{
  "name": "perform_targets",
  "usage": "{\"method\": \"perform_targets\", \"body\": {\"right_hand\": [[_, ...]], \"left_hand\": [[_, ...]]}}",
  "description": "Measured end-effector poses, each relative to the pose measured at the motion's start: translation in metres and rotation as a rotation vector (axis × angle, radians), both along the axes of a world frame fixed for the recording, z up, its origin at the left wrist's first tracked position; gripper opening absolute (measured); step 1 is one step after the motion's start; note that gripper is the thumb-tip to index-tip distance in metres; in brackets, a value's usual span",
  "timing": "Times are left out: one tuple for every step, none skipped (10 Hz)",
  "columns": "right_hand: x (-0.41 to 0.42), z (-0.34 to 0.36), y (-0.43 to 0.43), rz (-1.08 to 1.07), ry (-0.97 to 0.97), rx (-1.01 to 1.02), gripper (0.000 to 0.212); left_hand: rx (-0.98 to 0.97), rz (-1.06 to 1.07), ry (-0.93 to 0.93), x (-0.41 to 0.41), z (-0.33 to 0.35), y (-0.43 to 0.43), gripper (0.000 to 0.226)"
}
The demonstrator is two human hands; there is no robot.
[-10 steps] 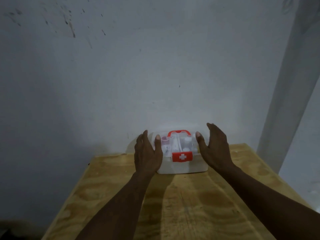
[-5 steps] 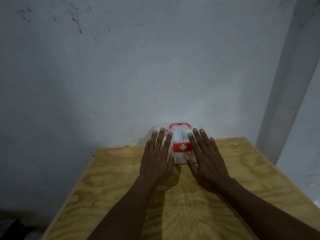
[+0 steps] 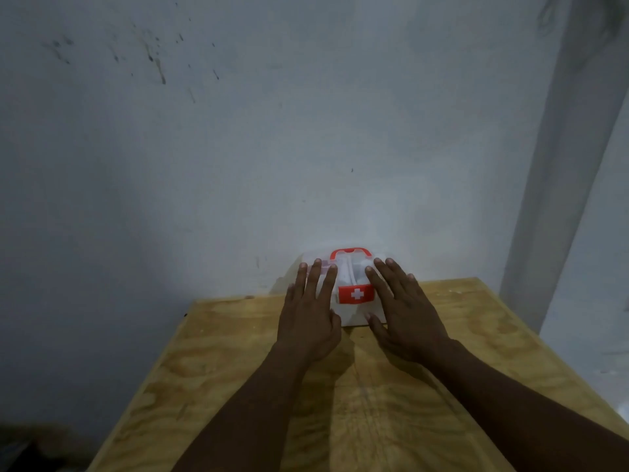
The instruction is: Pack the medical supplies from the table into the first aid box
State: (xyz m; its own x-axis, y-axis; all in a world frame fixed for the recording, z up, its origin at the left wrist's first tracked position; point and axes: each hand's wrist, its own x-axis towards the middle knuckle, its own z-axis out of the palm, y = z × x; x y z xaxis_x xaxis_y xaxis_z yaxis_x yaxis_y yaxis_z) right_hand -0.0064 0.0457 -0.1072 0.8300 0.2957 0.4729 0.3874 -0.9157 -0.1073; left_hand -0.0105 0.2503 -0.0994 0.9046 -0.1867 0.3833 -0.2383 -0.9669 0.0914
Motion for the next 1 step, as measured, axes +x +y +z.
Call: {"method": "perform_targets", "body": {"right_hand": [[-0.0035, 0.0471, 0.0035, -0.016, 0.229, -0.062, 0.078]], "left_hand": [[0.088, 0.015, 0.141, -0.0096, 0.0371, 0.0014, 0.075]]}}
